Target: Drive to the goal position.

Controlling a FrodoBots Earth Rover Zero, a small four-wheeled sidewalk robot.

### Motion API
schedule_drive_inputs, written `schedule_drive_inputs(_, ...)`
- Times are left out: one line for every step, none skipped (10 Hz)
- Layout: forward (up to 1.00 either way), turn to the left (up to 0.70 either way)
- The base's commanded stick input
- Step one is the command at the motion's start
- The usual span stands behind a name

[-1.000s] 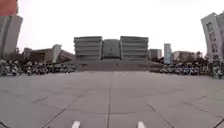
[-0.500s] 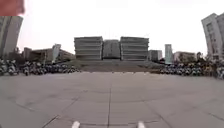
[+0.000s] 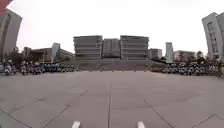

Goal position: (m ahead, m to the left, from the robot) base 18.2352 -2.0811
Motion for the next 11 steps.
schedule_drive_inputs(0.6, 0.0)
schedule_drive_inputs(0.6, 0.0)
schedule_drive_inputs(0.6, 0.0)
schedule_drive_inputs(0.6, 0.0)
schedule_drive_inputs(0.6, 0.0)
schedule_drive_inputs(0.6, 0.0)
schedule_drive_inputs(0.6, 0.0)
schedule_drive_inputs(0.6, 0.0)
schedule_drive_inputs(0.6, 0.0)
schedule_drive_inputs(0.6, 0.0)
schedule_drive_inputs(0.6, 0.0)
